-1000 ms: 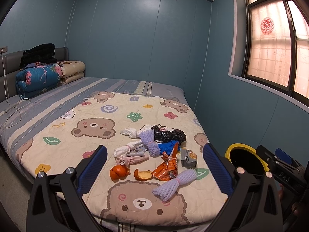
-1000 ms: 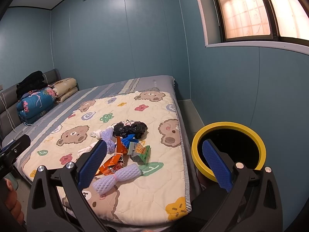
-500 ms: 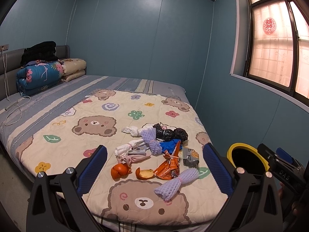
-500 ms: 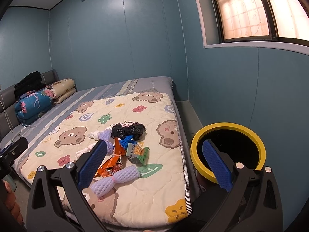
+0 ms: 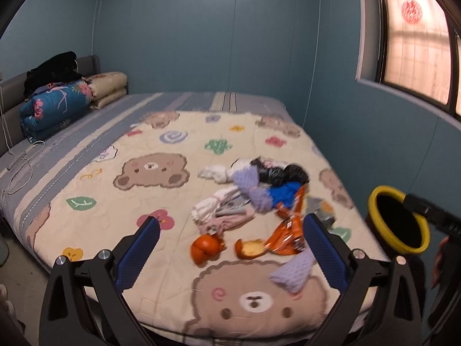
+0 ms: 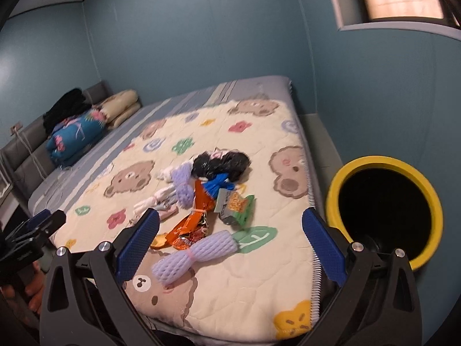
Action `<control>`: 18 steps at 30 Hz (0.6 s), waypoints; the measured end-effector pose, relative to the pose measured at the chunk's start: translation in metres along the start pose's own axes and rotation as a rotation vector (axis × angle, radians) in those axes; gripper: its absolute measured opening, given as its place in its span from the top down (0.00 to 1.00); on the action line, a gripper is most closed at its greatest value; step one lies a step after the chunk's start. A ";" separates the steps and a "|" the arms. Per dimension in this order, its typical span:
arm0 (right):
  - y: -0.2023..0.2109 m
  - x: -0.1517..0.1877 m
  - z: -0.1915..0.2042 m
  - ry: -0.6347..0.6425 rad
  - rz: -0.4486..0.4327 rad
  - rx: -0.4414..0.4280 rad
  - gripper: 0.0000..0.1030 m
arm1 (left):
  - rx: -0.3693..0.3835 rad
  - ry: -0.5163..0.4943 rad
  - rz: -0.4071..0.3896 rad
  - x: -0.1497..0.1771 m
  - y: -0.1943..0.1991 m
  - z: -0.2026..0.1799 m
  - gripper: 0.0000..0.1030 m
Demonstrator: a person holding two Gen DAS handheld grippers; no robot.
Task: Collect trash
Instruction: 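Grasp the orange wrapper with the right tool while the left tool grasps the orange peel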
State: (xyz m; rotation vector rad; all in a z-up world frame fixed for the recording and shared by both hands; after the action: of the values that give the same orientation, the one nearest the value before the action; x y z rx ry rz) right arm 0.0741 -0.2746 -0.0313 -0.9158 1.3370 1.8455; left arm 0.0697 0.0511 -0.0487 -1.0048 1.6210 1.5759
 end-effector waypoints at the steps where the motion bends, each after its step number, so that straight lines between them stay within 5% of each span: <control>1: -0.008 -0.001 0.003 0.019 0.012 0.006 0.08 | -0.006 -0.007 0.011 0.002 -0.005 0.004 0.07; 12: -0.093 0.030 0.013 0.109 0.226 -0.013 0.08 | 0.032 0.042 0.210 0.047 -0.085 0.054 0.07; 18: -0.119 0.034 0.020 0.119 0.251 -0.049 0.08 | 0.039 0.067 0.280 0.062 -0.119 0.066 0.07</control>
State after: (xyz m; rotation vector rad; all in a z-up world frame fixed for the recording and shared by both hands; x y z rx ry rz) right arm 0.1525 -0.2223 -0.1131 -0.9301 1.5439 2.0473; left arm 0.1389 0.1139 -0.1656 -0.8468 1.8976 1.6984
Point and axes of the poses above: each gripper's, at about its wrist camera, not at the fingertips, and y roughly against the way its jaws point, z to its left, x to its underside, the point moved 1 cm from there along -y, roughly the way its jaws point, and after that the axes turned 4 degrees about -z, right-handed, at the moved point
